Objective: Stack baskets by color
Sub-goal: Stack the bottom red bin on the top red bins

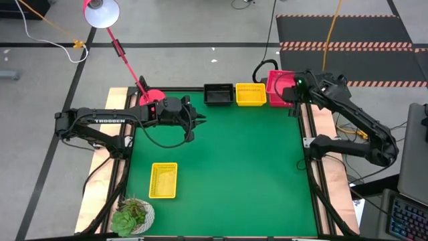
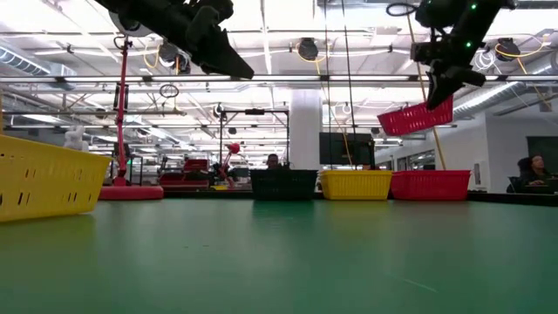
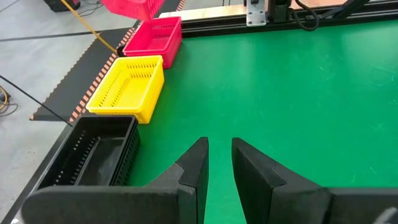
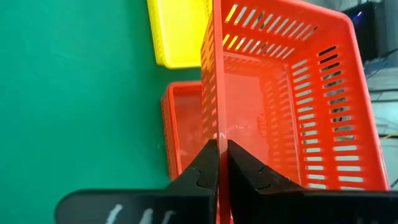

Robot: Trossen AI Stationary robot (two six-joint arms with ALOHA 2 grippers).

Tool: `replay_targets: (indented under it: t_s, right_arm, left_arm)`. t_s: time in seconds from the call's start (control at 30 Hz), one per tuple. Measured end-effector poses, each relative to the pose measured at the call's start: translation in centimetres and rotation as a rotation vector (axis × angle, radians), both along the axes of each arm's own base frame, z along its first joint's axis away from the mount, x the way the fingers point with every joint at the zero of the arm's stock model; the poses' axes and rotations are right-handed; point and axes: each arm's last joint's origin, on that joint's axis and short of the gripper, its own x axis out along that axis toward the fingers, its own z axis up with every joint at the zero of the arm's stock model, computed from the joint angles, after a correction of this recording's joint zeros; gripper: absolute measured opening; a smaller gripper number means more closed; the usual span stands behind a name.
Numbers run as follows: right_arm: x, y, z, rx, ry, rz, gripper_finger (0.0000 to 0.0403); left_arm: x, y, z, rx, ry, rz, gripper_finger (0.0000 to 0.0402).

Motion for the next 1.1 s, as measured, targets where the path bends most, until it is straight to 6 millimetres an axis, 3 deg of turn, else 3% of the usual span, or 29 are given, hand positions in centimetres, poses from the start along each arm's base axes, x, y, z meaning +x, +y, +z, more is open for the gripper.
replay_targets:
  t_s: [0.27, 0.63, 1.1]
  right_arm:
    - [-0.2, -1.3, -1.7, 0.067, 0.034, -0.042, 0.0006]
    - [-0.9, -2.3, -4.5, 0.033, 0.086, -0.016, 0.0006]
    - [-1.6, -2.9, -6.3, 0.009, 0.125, -0.002, 0.0006]
  left_arm:
    - [0.0, 0.0, 0.0, -0.003, -0.001, 0.002, 0.0074]
    - [0.0, 0.0, 0.0, -0.003, -0.004, 0.003, 0.0074]
    - [0.3, -0.3, 0.4, 0.000, -0.047, -0.008, 0.0074]
